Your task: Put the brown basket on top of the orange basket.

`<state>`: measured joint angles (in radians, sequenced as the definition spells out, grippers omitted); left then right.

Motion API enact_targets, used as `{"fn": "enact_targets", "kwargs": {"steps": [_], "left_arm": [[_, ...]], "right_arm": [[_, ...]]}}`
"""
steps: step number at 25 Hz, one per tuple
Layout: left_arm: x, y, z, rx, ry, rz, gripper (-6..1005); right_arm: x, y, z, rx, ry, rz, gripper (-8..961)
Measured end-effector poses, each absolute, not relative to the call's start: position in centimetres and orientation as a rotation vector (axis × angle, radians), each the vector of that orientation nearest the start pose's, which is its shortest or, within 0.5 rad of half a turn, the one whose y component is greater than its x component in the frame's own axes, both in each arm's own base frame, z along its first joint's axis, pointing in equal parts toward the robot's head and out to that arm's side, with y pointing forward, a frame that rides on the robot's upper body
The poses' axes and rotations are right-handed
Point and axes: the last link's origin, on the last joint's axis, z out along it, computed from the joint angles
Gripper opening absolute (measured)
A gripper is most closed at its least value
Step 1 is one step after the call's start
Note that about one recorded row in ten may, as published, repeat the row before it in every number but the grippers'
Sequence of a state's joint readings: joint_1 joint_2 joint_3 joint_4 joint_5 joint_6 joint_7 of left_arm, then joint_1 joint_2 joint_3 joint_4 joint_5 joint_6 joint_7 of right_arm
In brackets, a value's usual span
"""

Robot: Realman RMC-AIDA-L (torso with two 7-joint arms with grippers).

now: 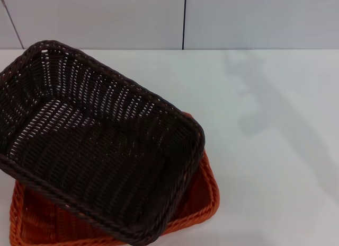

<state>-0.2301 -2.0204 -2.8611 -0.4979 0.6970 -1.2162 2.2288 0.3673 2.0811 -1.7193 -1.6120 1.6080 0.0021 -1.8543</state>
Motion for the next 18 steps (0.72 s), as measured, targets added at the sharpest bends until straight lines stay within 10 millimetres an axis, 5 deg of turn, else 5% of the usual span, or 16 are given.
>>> {"fn": "enact_targets", "kwargs": {"steps": [18], "left_arm": [[-42.2,26.4,21.5,-0.892,-0.587,-0.988,716]], "right_arm": [[10.5,40.9,8.4,-1.568,0.137,0.489,352]]}}
